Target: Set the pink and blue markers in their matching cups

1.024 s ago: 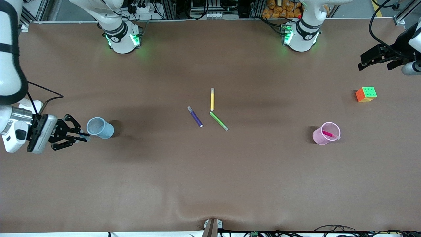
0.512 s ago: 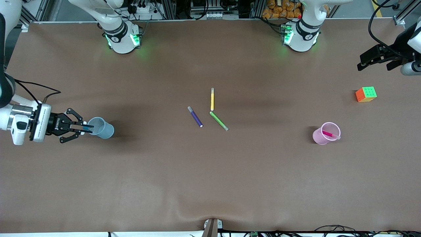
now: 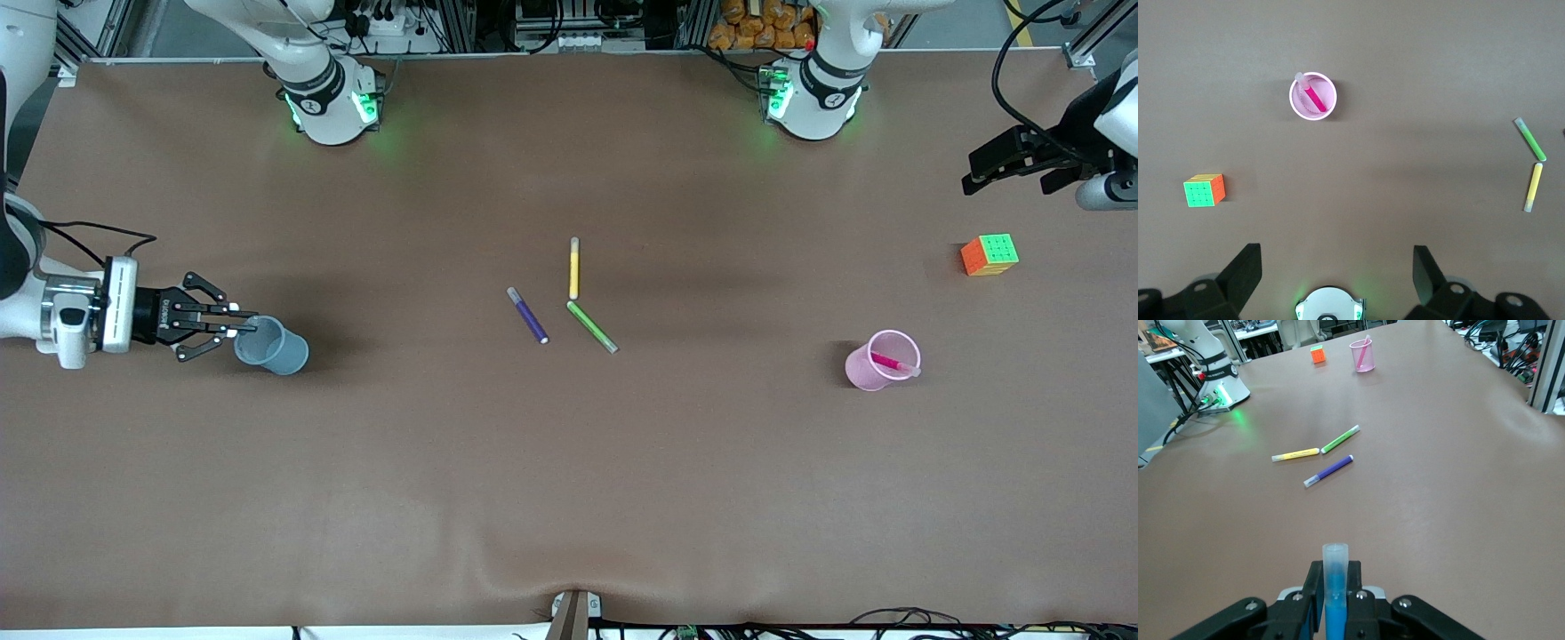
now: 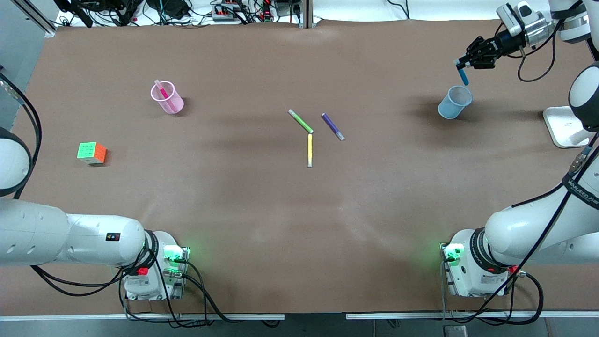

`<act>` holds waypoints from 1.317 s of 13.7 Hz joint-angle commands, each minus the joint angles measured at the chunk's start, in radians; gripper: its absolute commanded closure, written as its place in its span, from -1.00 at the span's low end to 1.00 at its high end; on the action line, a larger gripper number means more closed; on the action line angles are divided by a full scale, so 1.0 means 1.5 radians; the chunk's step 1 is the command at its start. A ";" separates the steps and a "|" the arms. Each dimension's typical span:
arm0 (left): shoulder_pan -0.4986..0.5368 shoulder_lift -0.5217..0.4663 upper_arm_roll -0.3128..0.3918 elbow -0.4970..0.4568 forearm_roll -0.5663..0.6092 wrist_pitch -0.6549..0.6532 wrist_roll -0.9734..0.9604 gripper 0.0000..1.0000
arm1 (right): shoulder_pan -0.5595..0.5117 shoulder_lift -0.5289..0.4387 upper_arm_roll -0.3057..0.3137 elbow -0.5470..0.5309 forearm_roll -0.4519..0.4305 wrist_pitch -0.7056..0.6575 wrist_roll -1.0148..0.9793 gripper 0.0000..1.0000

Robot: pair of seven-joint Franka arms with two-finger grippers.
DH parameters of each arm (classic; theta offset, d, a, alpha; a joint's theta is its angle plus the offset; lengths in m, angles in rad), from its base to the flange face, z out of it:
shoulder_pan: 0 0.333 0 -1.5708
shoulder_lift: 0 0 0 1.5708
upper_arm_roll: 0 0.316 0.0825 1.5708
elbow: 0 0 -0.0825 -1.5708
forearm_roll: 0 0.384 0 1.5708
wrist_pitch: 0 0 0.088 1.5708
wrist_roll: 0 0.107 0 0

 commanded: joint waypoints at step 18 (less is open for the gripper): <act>0.004 0.000 -0.003 0.003 0.006 0.000 0.003 -1.00 | 0.042 0.003 0.002 0.190 -0.214 -0.008 0.406 -1.00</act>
